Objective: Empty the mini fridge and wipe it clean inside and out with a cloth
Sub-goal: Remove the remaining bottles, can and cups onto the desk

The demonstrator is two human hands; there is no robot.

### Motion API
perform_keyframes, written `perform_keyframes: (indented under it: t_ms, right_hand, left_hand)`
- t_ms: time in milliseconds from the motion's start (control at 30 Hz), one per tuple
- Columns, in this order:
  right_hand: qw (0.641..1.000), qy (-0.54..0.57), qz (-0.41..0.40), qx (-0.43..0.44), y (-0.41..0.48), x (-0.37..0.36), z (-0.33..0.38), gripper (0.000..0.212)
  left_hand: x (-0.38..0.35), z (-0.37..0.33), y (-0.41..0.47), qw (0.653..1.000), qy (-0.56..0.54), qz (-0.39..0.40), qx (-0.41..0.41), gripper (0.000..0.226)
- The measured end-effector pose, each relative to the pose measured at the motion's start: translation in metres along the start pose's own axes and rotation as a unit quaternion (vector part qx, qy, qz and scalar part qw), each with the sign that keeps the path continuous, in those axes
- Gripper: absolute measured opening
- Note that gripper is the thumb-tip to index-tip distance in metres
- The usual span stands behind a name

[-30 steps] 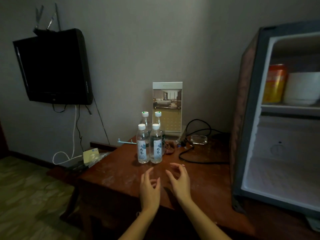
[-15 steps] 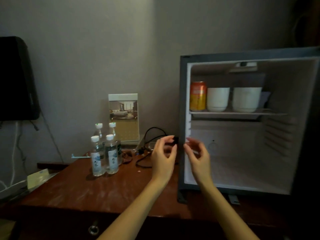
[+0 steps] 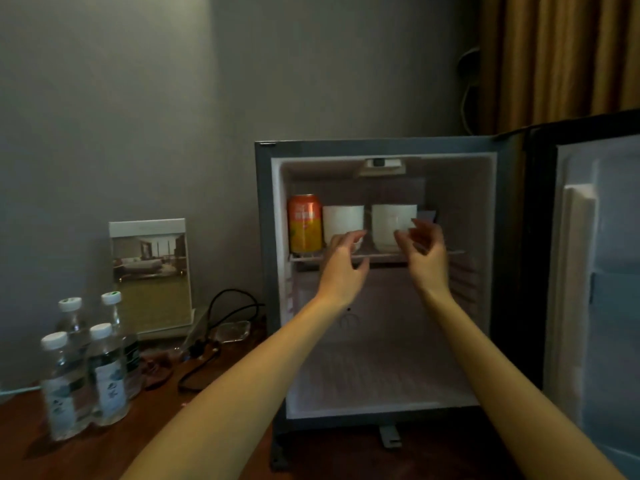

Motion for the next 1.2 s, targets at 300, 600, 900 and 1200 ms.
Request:
perform_keyframes:
  t_ms: [300,600,900,1200]
  right_hand:
    - [0.994,-0.027,0.087,-0.068,0.053,-0.01,-0.005,0.052]
    - [0.998,-0.013,0.035,-0.047,0.062,-0.035,-0.014,0.055]
    - [0.996,-0.049,0.018,-0.072,0.058,-0.032,-0.007,0.05]
    - [0.98,0.131,0.0,-0.151,0.047,-0.019,0.007,0.049]
  left_hand:
    - [-0.021,0.01,0.024,0.997,0.07,0.044,-0.004,0.054]
    - [-0.028,0.006,0.031,0.99,0.137,0.017,-0.005,0.062]
    - [-0.037,0.004,0.03,0.991,0.133,0.006,-0.012,0.07]
    - [-0.039,-0.004,0.028,0.997,-0.041,0.052,0.035,0.082]
Point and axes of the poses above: each hand's wrist, its own y-axis towards the middle knuckle, its own x-axis out of the back of the hand, z = x × y, the point moved 2 cm from there along y, towards the middle knuckle, and after that the axes turned 11 degrees about y, right-handed, at the moved point
